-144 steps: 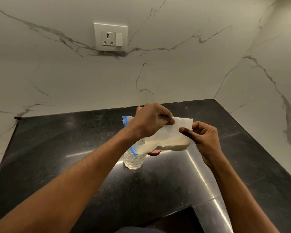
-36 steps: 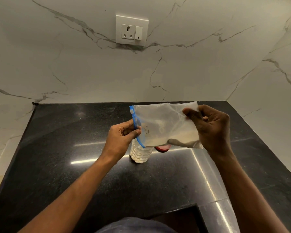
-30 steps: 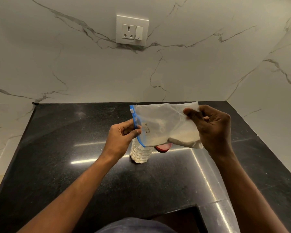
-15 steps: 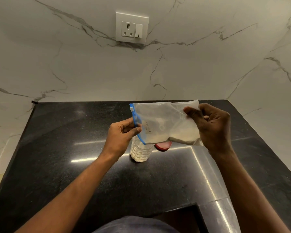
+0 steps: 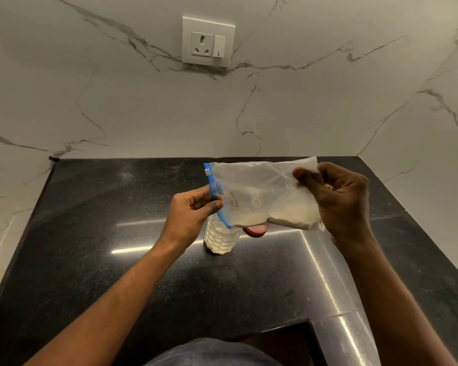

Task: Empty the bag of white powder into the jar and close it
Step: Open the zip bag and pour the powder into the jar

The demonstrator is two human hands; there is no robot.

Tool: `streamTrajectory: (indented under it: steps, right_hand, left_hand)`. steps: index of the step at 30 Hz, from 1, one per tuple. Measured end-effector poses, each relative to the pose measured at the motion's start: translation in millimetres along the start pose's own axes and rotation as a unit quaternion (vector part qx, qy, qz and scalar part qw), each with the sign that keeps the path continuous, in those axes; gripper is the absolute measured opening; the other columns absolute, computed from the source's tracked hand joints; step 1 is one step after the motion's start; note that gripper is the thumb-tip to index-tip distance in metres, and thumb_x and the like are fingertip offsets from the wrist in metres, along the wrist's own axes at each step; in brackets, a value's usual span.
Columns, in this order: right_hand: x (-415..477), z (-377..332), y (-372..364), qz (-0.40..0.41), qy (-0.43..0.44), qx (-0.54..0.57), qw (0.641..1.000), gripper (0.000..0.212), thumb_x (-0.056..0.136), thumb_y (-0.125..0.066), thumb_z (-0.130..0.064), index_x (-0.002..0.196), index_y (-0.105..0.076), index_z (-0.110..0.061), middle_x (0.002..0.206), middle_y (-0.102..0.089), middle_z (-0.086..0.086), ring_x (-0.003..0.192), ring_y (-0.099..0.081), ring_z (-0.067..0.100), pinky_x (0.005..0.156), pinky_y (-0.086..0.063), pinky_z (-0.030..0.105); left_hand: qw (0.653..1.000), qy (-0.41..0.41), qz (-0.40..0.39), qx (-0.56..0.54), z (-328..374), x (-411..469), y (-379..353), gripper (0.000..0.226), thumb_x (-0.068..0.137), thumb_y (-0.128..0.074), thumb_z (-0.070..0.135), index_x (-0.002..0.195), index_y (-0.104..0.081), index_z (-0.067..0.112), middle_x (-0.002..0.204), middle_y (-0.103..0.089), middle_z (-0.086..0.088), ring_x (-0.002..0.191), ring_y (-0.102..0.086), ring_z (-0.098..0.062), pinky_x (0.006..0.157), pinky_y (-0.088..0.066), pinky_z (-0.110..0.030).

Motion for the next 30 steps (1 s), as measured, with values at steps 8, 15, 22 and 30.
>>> streamTrajectory:
  steps: [8, 15, 22, 30]
  right_hand:
    - [-2, 9, 1, -0.003, -0.026, 0.005, 1.000, 0.008, 0.091, -0.076, -0.028, 0.090, -0.078, -0.020, 0.088, -0.078, 0.007, 0.077, -0.076, 0.026, 0.066, -0.065, 0.046]
    - [1, 5, -4, 0.013, -0.010, 0.016, 1.000, 0.004, 0.094, -0.076, -0.023, 0.091, -0.079, -0.022, 0.086, -0.079, 0.003, 0.073, -0.076, 0.022, 0.063, -0.065, 0.040]
    - [4, 5, -9, 0.004, -0.005, 0.006, 1.000, 0.004, 0.094, -0.076, -0.025, 0.091, -0.079, -0.023, 0.084, -0.079, 0.000, 0.072, -0.075, 0.020, 0.062, -0.064, 0.045]
    - [1, 2, -9, 0.020, 0.005, 0.008, 1.000, 0.005, 0.095, -0.075, -0.025, 0.092, -0.078, -0.022, 0.085, -0.078, 0.002, 0.072, -0.074, 0.022, 0.061, -0.063, 0.043]
  left_hand:
    - [1.000, 0.006, 0.001, -0.018, -7, 2, 4, 0.036, 0.094, -0.073, -0.004, 0.129, -0.073, 0.004, 0.121, -0.081, -0.005, 0.114, -0.077, -0.017, 0.094, -0.064, -0.032]
    - [0.999, 0.012, 0.007, -0.030, -9, 1, 3, 0.031, 0.094, -0.074, -0.003, 0.122, -0.076, 0.010, 0.115, -0.083, -0.001, 0.111, -0.078, -0.016, 0.091, -0.065, -0.029]
    - [0.999, 0.022, 0.016, -0.041, -10, 3, 8, 0.029, 0.093, -0.075, -0.002, 0.118, -0.077, 0.012, 0.115, -0.083, -0.002, 0.109, -0.079, -0.016, 0.090, -0.065, -0.030]
    - [0.998, 0.017, 0.007, -0.056, -10, 4, 4, 0.030, 0.093, -0.075, -0.002, 0.116, -0.077, 0.017, 0.114, -0.083, 0.000, 0.109, -0.079, -0.013, 0.088, -0.065, -0.027]
Point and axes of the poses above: each hand's wrist, its own x-axis towards the middle knuckle, its own y-axis out of the back of the hand, z = x × y, the point moved 10 cm from there along x, towards the middle knuckle
